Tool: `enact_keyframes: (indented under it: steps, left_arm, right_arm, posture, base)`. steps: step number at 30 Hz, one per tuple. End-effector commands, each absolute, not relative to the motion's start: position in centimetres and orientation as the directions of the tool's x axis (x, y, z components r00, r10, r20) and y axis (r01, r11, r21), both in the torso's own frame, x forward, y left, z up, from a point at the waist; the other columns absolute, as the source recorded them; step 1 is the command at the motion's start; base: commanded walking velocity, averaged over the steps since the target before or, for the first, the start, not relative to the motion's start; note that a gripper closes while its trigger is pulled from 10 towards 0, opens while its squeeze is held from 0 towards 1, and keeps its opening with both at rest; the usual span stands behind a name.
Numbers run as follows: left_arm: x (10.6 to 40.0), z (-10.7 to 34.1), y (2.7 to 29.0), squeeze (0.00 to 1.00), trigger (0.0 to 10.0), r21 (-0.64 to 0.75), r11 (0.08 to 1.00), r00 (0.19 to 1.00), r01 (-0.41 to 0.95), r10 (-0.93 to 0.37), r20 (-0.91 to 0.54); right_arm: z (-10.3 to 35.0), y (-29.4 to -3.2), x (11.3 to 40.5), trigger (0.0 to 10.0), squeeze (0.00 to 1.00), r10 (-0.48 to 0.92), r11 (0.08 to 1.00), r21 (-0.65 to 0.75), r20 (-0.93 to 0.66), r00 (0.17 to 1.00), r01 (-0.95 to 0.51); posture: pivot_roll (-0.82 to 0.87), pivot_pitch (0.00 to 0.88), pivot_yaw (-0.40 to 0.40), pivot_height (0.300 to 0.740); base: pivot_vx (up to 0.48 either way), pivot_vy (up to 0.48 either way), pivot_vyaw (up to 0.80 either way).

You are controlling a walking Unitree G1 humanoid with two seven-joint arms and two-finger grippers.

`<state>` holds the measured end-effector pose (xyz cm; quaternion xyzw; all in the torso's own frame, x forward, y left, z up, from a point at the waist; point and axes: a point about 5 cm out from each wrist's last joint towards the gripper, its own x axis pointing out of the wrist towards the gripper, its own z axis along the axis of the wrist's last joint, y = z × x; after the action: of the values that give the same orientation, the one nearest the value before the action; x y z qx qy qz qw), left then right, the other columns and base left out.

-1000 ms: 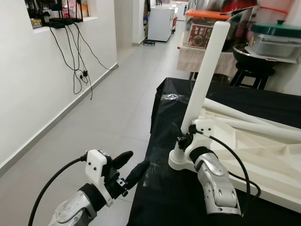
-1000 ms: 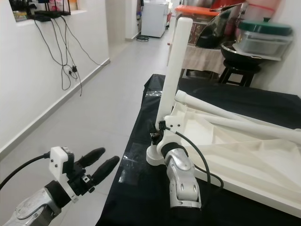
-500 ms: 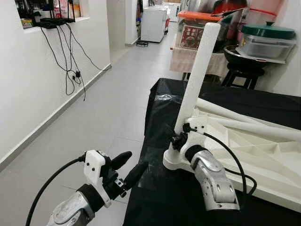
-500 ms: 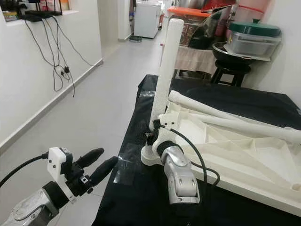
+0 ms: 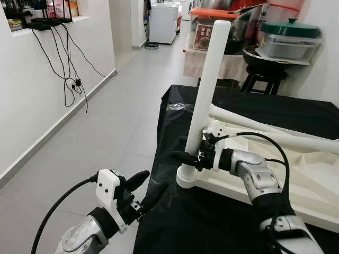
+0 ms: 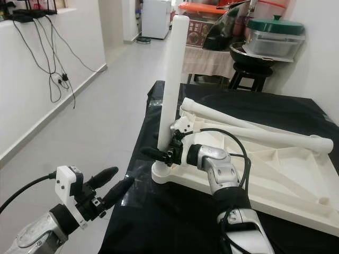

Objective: Building children table

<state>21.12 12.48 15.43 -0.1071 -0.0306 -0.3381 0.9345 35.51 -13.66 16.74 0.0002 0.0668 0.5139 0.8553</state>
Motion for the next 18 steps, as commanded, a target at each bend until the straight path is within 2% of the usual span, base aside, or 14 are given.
enact_keyframes:
  steps: [1, 4, 10, 11, 12, 13, 14, 15, 16, 17, 18]
  left_arm:
    - [21.1, 15.1, 12.4, 0.00, 10.0, -0.183, 0.750, 0.772, 0.636, -0.625, 0.117]
    - [21.0, 15.1, 12.3, 0.00, 10.0, -0.183, 0.750, 0.771, 0.636, -0.626, 0.117]
    - [21.0, 15.1, 12.2, 0.00, 10.0, -0.183, 0.750, 0.771, 0.636, -0.626, 0.118]
    - [20.9, 15.2, 12.2, 0.00, 10.0, -0.184, 0.749, 0.771, 0.636, -0.626, 0.118]
    - [20.9, 15.2, 12.2, 0.00, 10.0, -0.183, 0.749, 0.771, 0.636, -0.625, 0.119]
    - [20.8, 15.3, 12.3, 0.00, 10.0, -0.183, 0.750, 0.771, 0.636, -0.625, 0.120]
    - [20.8, 15.3, 12.3, 0.00, 10.0, -0.183, 0.750, 0.771, 0.636, -0.625, 0.120]
    - [20.7, 15.4, 12.4, 0.00, 10.0, -0.182, 0.750, 0.771, 0.636, -0.625, 0.121]
    - [20.7, 15.4, 12.4, 0.00, 10.0, -0.182, 0.750, 0.771, 0.636, -0.625, 0.121]
    - [20.7, 15.4, 12.6, 0.00, 10.0, -0.183, 0.750, 0.772, 0.636, -0.625, 0.120]
    - [20.7, 15.5, 12.8, 0.00, 10.0, -0.184, 0.750, 0.772, 0.635, -0.624, 0.119]
  right_arm:
    - [16.9, -12.6, 35.4, 0.0, 0.00, 0.913, 0.405, 0.091, -0.097, 0.396, -0.910]
    - [17.2, -13.0, 35.8, 0.0, 0.00, 0.926, 0.378, 0.134, -0.079, 0.370, -0.916]
    - [17.1, -13.4, 35.9, 0.0, 0.00, 0.926, 0.377, 0.129, -0.081, 0.369, -0.917]
    - [16.6, -13.6, 36.0, 0.0, 0.00, 0.902, 0.428, 0.104, -0.110, 0.417, -0.898]
    - [15.9, -13.7, 35.9, 0.0, 0.00, 0.850, 0.518, 0.068, -0.148, 0.505, -0.853]
    - [15.1, -13.7, 35.8, 0.0, 0.00, 0.736, 0.669, 0.037, -0.171, 0.655, -0.742]
    - [15.1, -13.7, 35.8, 0.0, 0.00, 0.736, 0.669, 0.037, -0.171, 0.655, -0.742]
    - [14.4, -14.0, 35.5, 0.0, 0.00, 0.576, 0.811, 0.009, -0.186, 0.796, -0.585]
    - [14.4, -14.0, 35.5, 0.0, 0.00, 0.576, 0.811, 0.009, -0.186, 0.796, -0.585]
    - [13.2, -12.8, 33.2, 0.0, 0.00, 0.441, 0.897, 0.095, -0.176, 0.880, -0.431]
    - [12.8, -12.2, 31.1, 0.0, 0.00, 0.343, 0.937, 0.130, -0.168, 0.924, -0.324]
  posture:
    - [0.15, 0.000, -0.100, 0.740]
    - [0.15, 0.000, -0.102, 0.740]
    - [0.15, 0.000, -0.103, 0.740]
    - [0.15, 0.000, -0.100, 0.740]
    - [0.15, 0.000, -0.103, 0.740]
    - [0.14, 0.000, -0.107, 0.740]
    - [0.14, 0.000, -0.107, 0.740]
    - [0.14, 0.000, -0.107, 0.740]
    - [0.14, 0.000, -0.107, 0.740]
    - [0.12, 0.000, -0.101, 0.740]
    - [0.11, 0.000, -0.075, 0.740]
  base:
    - [0.000, 0.000, 0.00]
    - [0.000, 0.000, 0.00]
    - [0.000, 0.000, 0.00]
    - [0.000, 0.000, 0.00]
    - [0.000, 0.000, 0.00]
    - [0.000, 0.000, 0.00]
    - [0.000, 0.000, 0.00]
    - [0.000, 0.000, 0.00]
    - [0.000, 0.000, 0.00]
    - [0.000, 0.000, 0.00]
    - [0.000, 0.000, 0.00]
